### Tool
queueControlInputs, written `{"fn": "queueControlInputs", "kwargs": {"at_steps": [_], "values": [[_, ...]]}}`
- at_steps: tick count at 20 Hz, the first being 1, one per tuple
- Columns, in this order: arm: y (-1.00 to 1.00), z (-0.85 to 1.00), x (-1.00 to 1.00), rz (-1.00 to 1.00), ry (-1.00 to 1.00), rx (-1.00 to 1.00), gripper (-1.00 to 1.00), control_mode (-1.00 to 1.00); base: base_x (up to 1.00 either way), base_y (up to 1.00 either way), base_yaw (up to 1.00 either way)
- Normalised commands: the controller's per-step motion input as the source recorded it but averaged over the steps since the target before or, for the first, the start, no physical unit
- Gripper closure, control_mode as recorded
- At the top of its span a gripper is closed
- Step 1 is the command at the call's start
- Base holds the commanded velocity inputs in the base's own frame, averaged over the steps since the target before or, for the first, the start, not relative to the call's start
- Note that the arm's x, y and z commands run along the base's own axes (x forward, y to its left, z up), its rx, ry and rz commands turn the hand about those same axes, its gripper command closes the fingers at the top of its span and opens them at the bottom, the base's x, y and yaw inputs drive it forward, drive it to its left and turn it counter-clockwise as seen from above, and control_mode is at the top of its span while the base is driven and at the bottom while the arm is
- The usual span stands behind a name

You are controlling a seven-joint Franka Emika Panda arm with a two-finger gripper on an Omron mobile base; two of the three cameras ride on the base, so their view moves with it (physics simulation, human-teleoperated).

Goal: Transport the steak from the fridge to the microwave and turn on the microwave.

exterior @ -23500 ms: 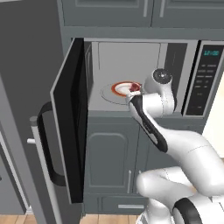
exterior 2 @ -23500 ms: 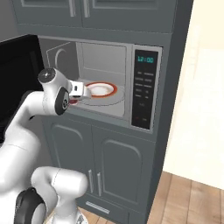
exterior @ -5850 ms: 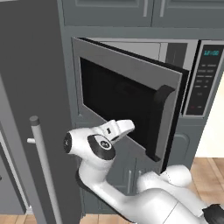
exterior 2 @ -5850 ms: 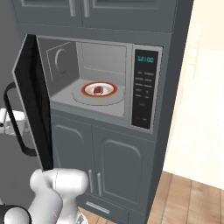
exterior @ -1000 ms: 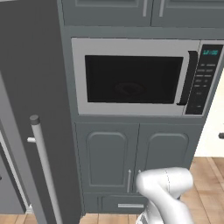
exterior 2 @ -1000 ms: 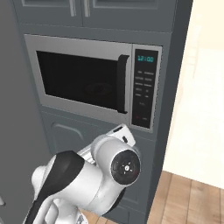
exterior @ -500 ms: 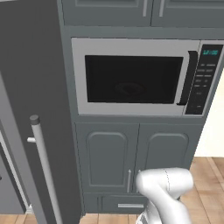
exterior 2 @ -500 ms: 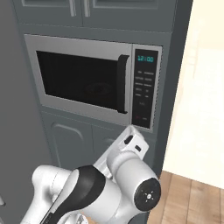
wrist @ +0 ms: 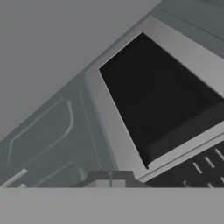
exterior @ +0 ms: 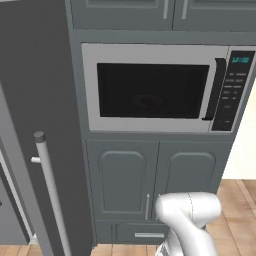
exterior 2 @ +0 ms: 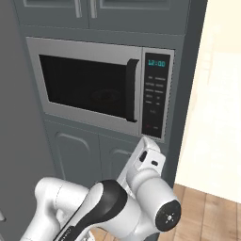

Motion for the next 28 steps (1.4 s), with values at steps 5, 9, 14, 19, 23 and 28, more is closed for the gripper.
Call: {"fn": "queueControlInputs", "kwargs": {"at_steps": [5, 9, 14, 19, 23, 28], "values": [[-0.09, -0.01, 0.12, 0.03, -0.14, -0.07, 1.00, -1.00, 0.00, 0.00, 0.00], [0.00, 0.00, 0.27, 0.00, -0.01, -0.02, 1.00, -1.00, 0.00, 0.00, 0.00], [0.00, 0.00, 0.40, 0.00, 0.00, -0.01, 1.00, -1.00, 0.00, 0.00, 0.00], [0.00, 0.00, 0.34, 0.00, 0.00, 0.00, 1.00, -1.00, 0.00, 0.00, 0.00], [-0.08, 0.00, 0.29, 0.03, 0.00, 0.00, 1.00, -1.00, 0.00, 0.00, 0.00], [-0.15, 0.00, 0.26, 0.04, 0.00, 0.00, 1.00, -1.00, 0.00, 0.00, 0.00]]}}
